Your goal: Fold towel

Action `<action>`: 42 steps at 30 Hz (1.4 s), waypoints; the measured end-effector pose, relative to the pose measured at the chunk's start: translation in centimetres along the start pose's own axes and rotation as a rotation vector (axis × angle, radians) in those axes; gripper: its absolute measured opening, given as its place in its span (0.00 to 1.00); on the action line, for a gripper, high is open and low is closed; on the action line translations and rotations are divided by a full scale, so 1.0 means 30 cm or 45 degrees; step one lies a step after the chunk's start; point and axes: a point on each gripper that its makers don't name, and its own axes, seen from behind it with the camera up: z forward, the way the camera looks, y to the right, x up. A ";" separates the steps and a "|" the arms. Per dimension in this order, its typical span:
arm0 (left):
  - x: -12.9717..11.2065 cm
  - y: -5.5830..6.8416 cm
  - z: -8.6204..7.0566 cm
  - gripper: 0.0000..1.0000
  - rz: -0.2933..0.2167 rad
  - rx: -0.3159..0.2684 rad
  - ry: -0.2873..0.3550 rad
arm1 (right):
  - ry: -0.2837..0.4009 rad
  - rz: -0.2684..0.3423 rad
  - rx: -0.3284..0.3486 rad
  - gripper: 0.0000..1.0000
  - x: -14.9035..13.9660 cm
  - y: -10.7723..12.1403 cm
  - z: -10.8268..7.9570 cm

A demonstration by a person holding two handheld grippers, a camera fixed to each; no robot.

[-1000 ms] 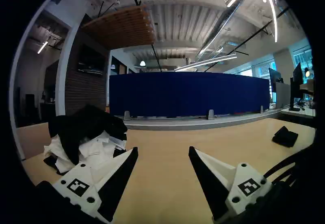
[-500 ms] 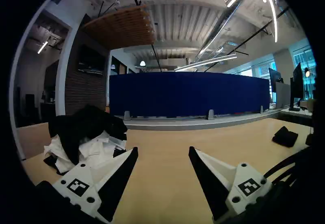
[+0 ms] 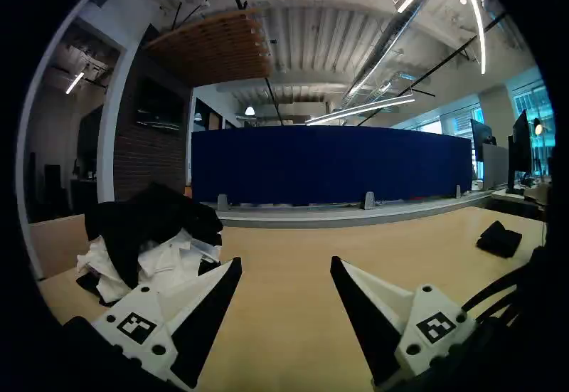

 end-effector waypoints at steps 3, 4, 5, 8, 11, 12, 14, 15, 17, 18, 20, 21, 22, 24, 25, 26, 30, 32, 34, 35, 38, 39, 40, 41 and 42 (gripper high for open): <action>0.001 0.001 0.000 0.93 0.000 0.000 0.000 | -0.008 -0.033 0.007 1.00 -0.017 -0.007 -0.003; 0.000 0.001 0.000 0.93 0.000 0.000 0.000 | -0.013 -0.043 0.009 1.00 -0.024 -0.010 -0.004; 0.000 0.001 0.000 0.93 0.000 0.000 0.000 | -0.018 -0.052 0.011 1.00 -0.030 -0.012 -0.005; -0.001 0.001 0.001 0.93 0.000 0.000 0.000 | -0.021 -0.080 0.026 1.00 -0.039 -0.027 -0.009; 0.000 0.000 0.001 0.93 0.000 0.000 0.000 | -0.020 -0.110 0.033 1.00 -0.047 -0.035 -0.004; 0.000 0.000 0.002 0.93 0.000 0.000 0.000 | -0.020 -0.116 0.033 1.00 -0.048 -0.037 -0.003; 0.000 -0.001 0.003 0.93 0.000 0.000 0.000 | -0.022 -0.126 0.031 1.00 -0.050 -0.040 0.000; 0.000 -0.001 0.003 0.93 0.000 0.000 0.000 | -0.022 -0.128 0.029 1.00 -0.050 -0.041 0.001; 0.000 0.000 0.003 0.93 0.000 0.000 0.000 | -0.020 -0.132 0.026 1.00 -0.052 -0.042 0.002; 0.000 0.000 0.003 0.93 0.000 0.000 0.000 | -0.020 -0.135 0.024 1.00 -0.053 -0.041 0.003; 0.000 0.000 0.003 0.93 0.000 0.000 0.000 | -0.020 -0.142 0.019 1.00 -0.055 -0.040 0.004; 0.000 0.000 0.003 0.93 0.000 0.000 0.000 | -0.020 -0.148 0.020 1.00 -0.056 -0.042 0.004; -0.001 0.000 0.003 0.93 0.000 0.000 0.000 | -0.020 -0.155 0.022 1.00 -0.059 -0.047 0.003; -0.001 0.000 0.003 0.93 0.000 0.000 0.000 | -0.021 -0.169 0.026 1.00 -0.063 -0.056 0.002; -0.001 -0.001 0.003 0.93 0.000 0.000 0.000 | -0.022 -0.177 0.029 1.00 -0.066 -0.060 0.001; -0.001 -0.001 0.002 0.93 0.000 0.000 0.000 | -0.023 -0.185 0.031 1.00 -0.069 -0.063 0.001; -0.001 -0.001 0.001 0.93 0.000 0.000 0.000 | -0.022 -0.214 0.026 1.00 -0.071 -0.069 0.002; -0.001 -0.001 0.001 0.93 0.000 0.000 0.000 | -0.022 -0.234 0.025 1.00 -0.073 -0.075 0.002; -0.001 0.000 0.000 0.93 0.000 0.000 0.000 | -0.022 -0.258 0.027 1.00 -0.077 -0.083 0.001; -0.001 0.000 0.000 0.93 0.000 0.000 0.000 | -0.022 -0.270 0.029 1.00 -0.080 -0.086 0.000; -0.002 0.000 0.000 0.93 0.000 0.000 0.000 | -0.022 -0.302 0.027 0.99 -0.088 -0.094 -0.003; -0.001 0.000 0.000 0.93 0.000 0.000 0.000 | -0.022 -0.307 0.024 0.99 -0.087 -0.093 -0.004; -0.001 0.000 0.000 0.93 0.000 0.000 0.000 | -0.021 -0.308 0.019 1.00 -0.085 -0.090 -0.005; -0.001 0.000 0.000 0.93 0.000 0.000 0.000 | -0.020 -0.310 0.015 1.00 -0.083 -0.088 -0.005; -0.001 0.000 0.000 0.93 0.000 0.000 0.000 | -0.021 -0.310 0.013 1.00 -0.083 -0.087 -0.005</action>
